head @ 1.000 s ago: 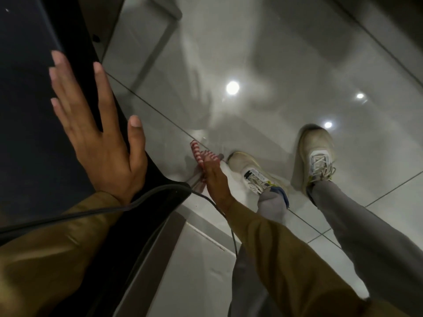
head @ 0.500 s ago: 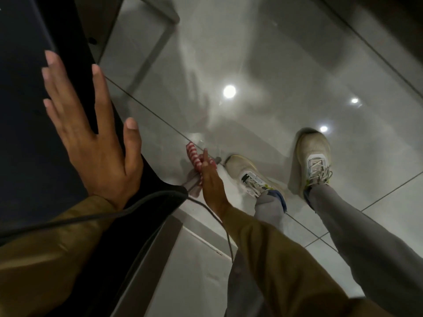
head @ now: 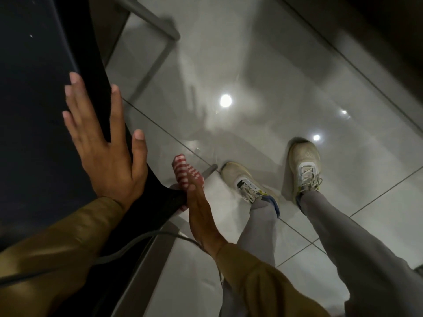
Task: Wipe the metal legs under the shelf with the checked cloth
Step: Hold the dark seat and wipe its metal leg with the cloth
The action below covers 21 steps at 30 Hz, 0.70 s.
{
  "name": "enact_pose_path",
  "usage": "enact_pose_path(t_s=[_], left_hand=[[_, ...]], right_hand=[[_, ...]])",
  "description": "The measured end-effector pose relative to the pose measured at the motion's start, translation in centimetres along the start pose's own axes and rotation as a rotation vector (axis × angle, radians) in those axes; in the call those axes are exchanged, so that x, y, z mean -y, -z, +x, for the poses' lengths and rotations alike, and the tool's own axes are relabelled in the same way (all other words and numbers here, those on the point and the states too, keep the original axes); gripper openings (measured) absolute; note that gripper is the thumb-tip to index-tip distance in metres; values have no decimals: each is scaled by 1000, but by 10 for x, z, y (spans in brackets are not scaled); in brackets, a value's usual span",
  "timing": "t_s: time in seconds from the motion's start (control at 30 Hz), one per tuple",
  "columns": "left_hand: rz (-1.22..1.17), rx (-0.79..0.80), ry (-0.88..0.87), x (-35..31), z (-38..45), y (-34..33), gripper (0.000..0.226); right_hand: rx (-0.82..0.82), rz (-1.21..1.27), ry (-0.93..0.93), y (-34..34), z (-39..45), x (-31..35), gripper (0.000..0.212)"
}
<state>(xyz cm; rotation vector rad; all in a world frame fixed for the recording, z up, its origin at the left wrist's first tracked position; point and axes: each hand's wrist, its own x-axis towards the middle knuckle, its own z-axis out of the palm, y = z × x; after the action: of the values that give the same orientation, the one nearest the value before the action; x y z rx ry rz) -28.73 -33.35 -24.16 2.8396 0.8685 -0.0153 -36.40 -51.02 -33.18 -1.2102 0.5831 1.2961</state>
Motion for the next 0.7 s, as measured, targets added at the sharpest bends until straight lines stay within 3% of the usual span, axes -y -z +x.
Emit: enact_pose_path(t_s=[0.1, 0.17, 0.27, 0.43, 0.57, 0.6, 0.7], left_hand=[[9, -22, 0, 1, 0, -3, 64], [16, -31, 8, 0, -1, -5, 63], [18, -49, 19, -1, -2, -7, 63], [31, -47, 8, 2, -2, -9, 64], [60, -24, 11, 2, -2, -7, 64], [71, -15, 13, 2, -2, -6, 64], [105, 7, 9, 4, -1, -5, 65]], right_hand=[[-16, 59, -7, 14, 37, -4, 24], [-100, 79, 3, 23, 63, -6, 28], [-142, 68, 28, 34, 97, -17, 55], [-100, 19, -104, 41, 107, -11, 33], [-71, 73, -83, 21, 57, 9, 71], [-52, 50, -73, 14, 40, 15, 70], [25, -88, 39, 3, -3, 36, 41]])
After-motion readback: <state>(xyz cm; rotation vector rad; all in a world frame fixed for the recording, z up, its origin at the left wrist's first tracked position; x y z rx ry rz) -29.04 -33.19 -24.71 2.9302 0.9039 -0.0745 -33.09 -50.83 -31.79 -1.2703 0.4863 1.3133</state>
